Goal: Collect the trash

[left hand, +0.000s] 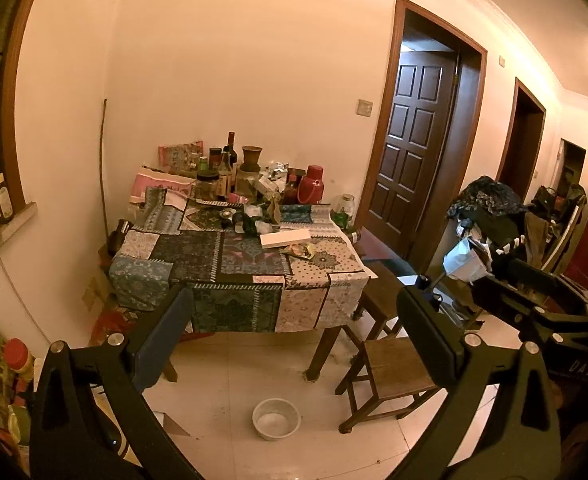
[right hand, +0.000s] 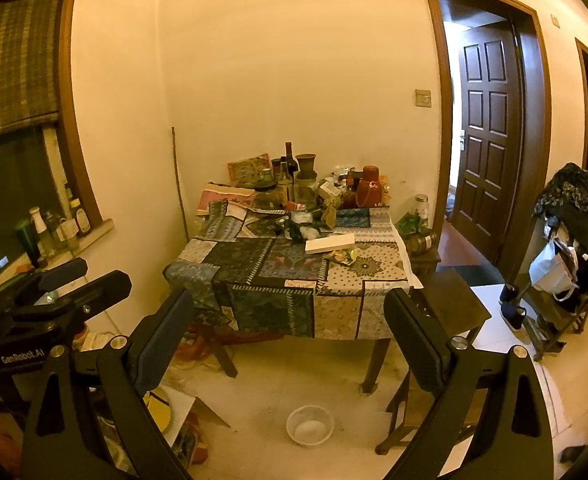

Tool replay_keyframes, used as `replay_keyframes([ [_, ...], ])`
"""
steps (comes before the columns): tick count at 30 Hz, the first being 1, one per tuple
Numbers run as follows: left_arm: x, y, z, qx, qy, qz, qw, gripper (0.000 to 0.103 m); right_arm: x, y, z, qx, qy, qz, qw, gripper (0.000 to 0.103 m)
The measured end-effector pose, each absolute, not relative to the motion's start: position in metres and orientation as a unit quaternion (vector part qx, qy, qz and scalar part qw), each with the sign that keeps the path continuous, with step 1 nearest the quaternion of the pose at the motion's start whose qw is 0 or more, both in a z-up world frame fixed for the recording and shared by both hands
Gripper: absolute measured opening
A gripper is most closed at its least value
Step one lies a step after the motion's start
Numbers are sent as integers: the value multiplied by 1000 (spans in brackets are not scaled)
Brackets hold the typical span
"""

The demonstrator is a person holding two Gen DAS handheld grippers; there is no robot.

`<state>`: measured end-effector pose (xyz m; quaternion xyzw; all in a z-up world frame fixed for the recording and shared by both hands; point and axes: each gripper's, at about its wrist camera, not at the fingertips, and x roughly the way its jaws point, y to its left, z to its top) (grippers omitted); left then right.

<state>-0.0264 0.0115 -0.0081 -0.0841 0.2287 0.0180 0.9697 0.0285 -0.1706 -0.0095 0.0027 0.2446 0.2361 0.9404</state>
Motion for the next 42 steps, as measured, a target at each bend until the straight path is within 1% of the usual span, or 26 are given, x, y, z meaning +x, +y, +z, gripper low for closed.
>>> replay_keyframes([
  [27,-30,-1,0,-73,227,12,971,102,23,-175,-14,1,241,237,941,95],
  [42,-28,12,0,-68,218,-4,973,103,23,-179,-16,1,238,229,944,95],
])
